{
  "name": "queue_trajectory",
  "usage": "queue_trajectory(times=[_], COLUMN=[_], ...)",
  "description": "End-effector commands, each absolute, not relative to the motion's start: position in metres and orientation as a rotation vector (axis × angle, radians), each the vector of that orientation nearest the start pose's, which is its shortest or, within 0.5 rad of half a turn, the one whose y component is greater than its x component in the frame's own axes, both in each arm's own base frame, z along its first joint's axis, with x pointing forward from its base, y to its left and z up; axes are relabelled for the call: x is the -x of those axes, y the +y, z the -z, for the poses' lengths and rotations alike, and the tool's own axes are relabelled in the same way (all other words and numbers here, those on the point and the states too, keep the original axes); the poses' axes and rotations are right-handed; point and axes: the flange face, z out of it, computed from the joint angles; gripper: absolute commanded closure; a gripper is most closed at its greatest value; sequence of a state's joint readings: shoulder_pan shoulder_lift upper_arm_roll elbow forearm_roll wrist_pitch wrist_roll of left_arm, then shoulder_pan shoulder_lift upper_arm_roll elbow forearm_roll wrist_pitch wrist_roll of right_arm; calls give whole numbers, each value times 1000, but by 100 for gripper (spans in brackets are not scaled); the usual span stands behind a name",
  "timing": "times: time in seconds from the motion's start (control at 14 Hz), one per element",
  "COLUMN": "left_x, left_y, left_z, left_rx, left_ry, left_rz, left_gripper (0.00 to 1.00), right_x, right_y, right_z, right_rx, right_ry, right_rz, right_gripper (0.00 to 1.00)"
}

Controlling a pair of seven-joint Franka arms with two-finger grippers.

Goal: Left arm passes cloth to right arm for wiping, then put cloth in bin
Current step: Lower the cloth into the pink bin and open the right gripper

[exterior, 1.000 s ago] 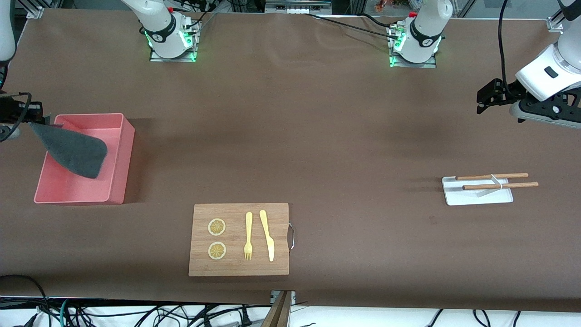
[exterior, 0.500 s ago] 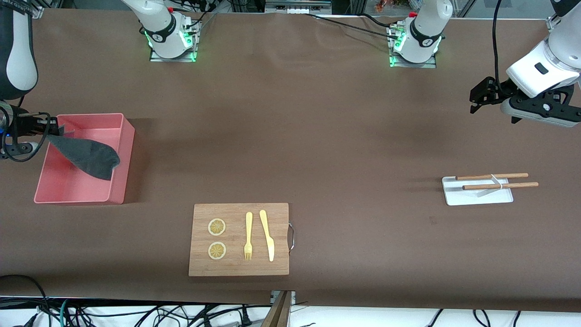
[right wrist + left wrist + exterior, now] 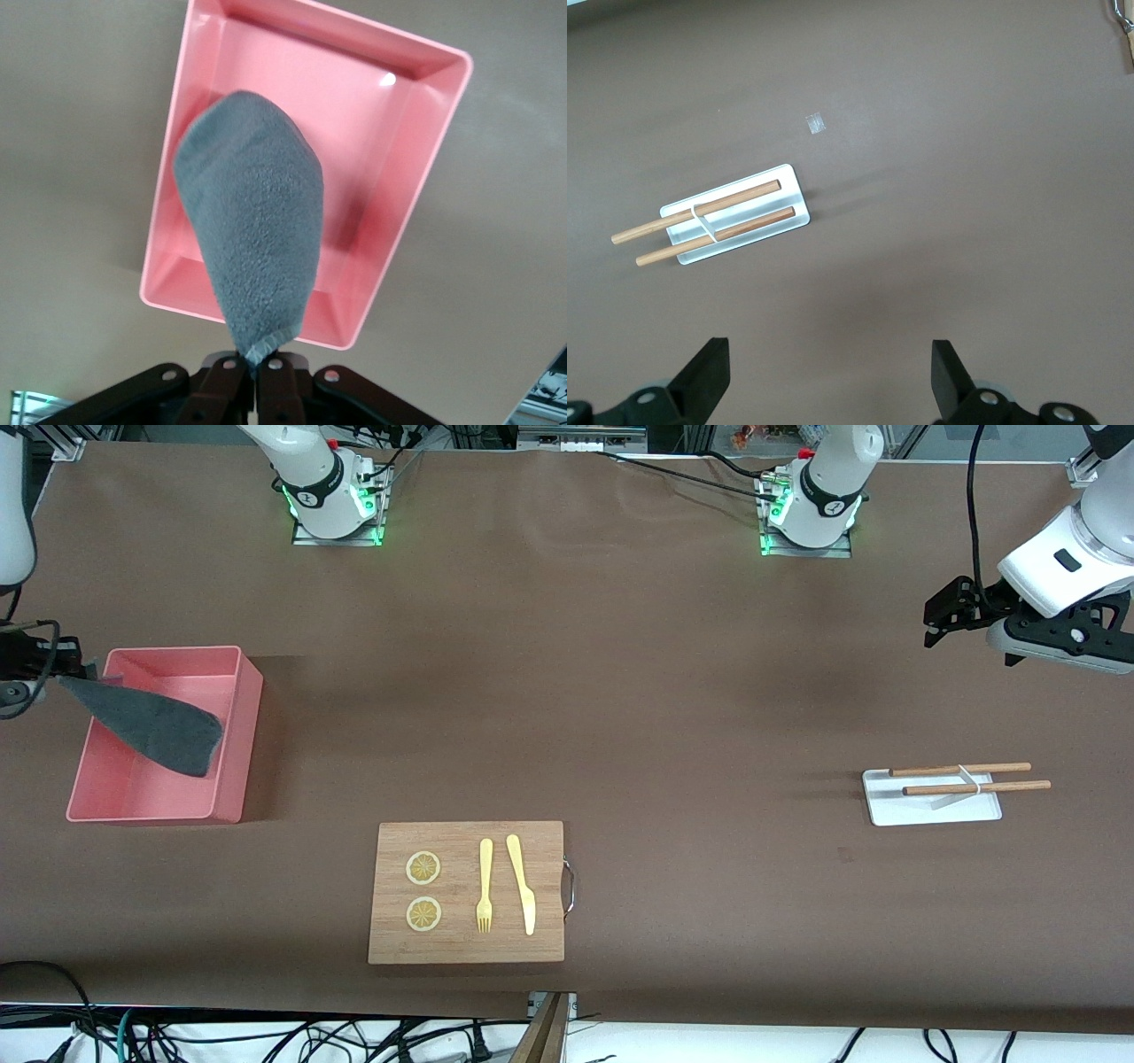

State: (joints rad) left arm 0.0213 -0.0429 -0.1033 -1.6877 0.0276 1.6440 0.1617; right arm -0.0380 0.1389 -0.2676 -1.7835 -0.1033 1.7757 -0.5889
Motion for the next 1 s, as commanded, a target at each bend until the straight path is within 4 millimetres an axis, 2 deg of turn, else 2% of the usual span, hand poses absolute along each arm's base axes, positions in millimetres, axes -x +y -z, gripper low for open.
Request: queue_trajectory(times=[0.0,0.14,0.21,0.43,0.5,0.57,0.64,0.71,0.79,0.93], left_x=[-546,-546,-546,-545,-545,-545,-545,-545,-545,-545], left_y=[-44,-44,-44,-45,-45,-46,-46,-47,-47,-46], left_z=[-605,-605,-605,-604,-604,-604,-604,-605,-604,-605], left_rx=[3077,3077,3077,3082,3089,3091,3092,3090,3092,3090], left_ry=[404,402,404,404,402,402,402,405,405,407], left_rz=[-5,-5,-5,-10,-9,-9,-7,-4,-7,-4], left_gripper=[0,0,0,0,0,0,0,0,0,0], right_x=[-551,-555,-564,-575,-576,-578,-575,-570,-568,-564], right_y=[-189,-187,-184,-180,-175,-163,-159,-154,-143,-130], right_z=[-456,-438,-424,-412,-417,-425,-438,-450,-460,-481], right_rx=[3164,3154,3152,3147,3143,3144,3152,3143,3136,3158], right_ry=[-524,-498,-503,-494,-500,-509,-484,-485,-494,-394], right_rz=[-288,-320,-331,-255,-246,-222,-193,-192,-193,-147], right_gripper=[100,100,95,73,72,62,23,0,0,0])
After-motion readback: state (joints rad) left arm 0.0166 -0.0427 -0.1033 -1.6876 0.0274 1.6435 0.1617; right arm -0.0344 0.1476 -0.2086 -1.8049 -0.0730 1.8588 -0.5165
